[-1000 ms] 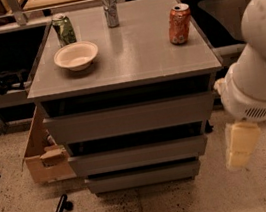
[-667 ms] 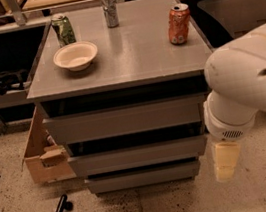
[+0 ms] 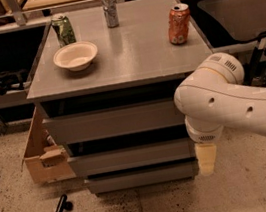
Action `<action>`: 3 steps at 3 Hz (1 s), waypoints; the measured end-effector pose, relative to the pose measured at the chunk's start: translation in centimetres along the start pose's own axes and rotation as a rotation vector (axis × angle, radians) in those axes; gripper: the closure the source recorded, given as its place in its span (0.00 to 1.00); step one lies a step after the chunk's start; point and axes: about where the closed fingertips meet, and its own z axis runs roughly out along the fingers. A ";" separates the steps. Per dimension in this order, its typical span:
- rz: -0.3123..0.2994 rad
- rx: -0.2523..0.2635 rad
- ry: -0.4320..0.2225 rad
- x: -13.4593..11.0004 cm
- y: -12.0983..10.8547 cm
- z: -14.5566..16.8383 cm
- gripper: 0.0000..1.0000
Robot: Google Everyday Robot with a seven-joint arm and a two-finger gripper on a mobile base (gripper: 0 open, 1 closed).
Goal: Open top drawer
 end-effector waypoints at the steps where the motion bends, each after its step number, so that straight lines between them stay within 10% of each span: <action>1: -0.024 0.029 0.013 -2.0 -2.8 1.8 0.00; 3: -0.015 0.056 -0.040 -5.2 -7.9 2.7 0.00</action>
Offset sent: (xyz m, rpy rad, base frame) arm 0.1019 0.0369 -0.0109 0.0061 -0.0665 0.0386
